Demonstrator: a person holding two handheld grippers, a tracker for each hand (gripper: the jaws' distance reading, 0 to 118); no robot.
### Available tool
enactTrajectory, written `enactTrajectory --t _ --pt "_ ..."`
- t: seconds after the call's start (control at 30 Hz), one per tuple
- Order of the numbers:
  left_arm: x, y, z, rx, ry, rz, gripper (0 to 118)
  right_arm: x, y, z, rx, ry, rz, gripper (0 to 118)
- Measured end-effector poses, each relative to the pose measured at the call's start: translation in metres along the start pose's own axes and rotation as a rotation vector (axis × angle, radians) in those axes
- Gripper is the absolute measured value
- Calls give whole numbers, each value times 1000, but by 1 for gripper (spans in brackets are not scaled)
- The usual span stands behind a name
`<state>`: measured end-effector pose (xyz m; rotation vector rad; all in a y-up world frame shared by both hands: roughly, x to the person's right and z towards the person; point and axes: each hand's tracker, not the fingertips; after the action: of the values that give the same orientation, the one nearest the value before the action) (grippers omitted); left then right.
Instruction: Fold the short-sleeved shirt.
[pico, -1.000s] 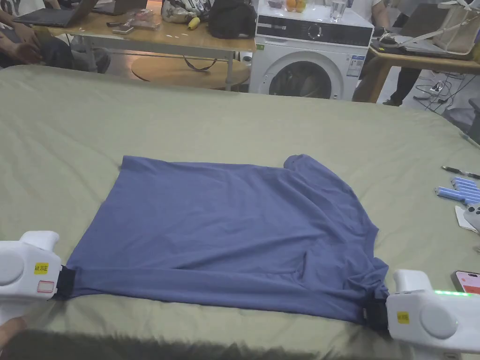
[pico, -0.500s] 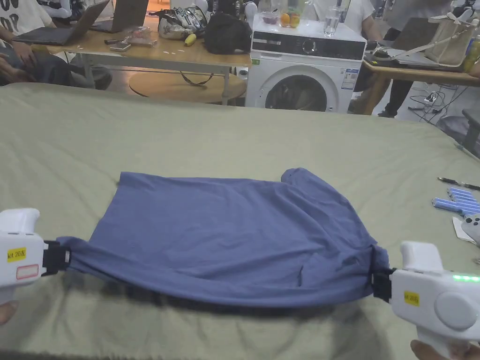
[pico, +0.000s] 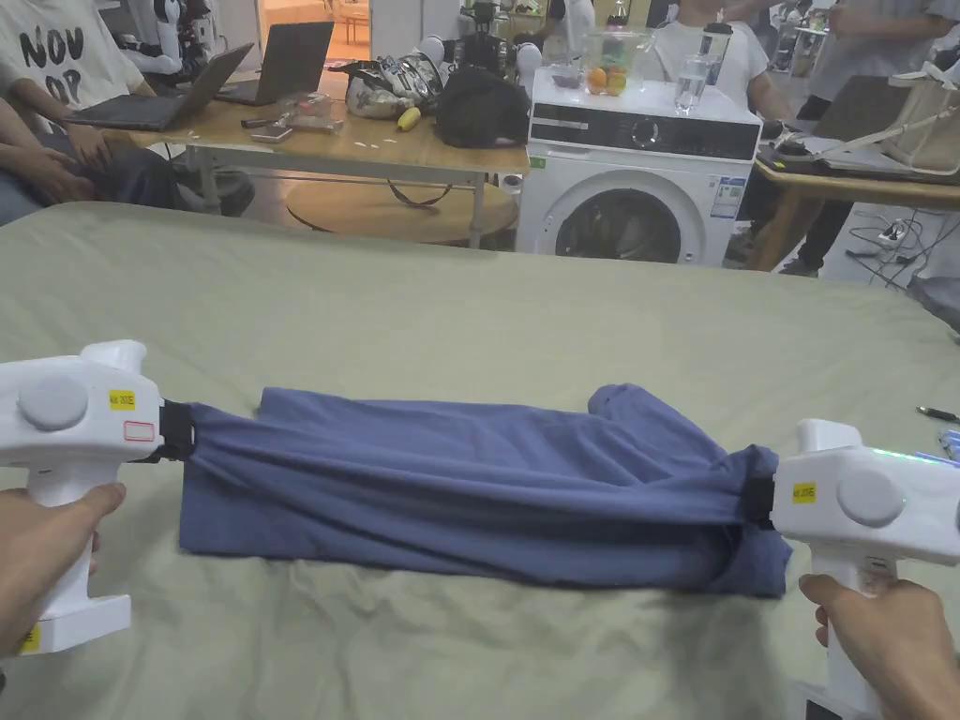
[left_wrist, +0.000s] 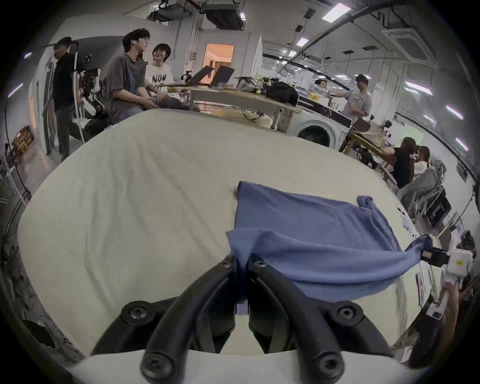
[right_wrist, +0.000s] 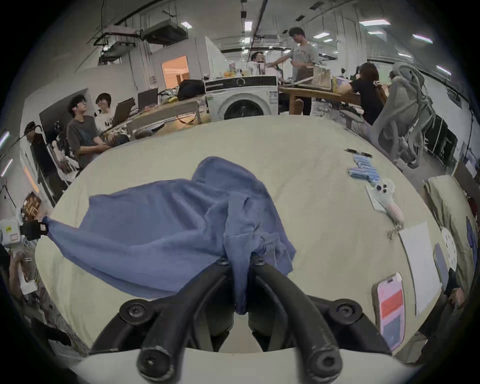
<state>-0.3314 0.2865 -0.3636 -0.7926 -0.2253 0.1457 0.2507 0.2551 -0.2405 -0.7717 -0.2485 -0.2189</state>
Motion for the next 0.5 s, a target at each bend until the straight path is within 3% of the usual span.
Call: enactTrajectory --t 0.1,0.27,0.5 --pt "0 6 -32 -59 20 -19 1 0 9 -33 -40 -3 -12 4" --pt "0 5 -73 -154 47 -42 1 -4 17 -74 -103 -33 36 4" --pt "-2 -1 -95 -200 50 -14 1 -6 18 -95 -134 -35 60 6"
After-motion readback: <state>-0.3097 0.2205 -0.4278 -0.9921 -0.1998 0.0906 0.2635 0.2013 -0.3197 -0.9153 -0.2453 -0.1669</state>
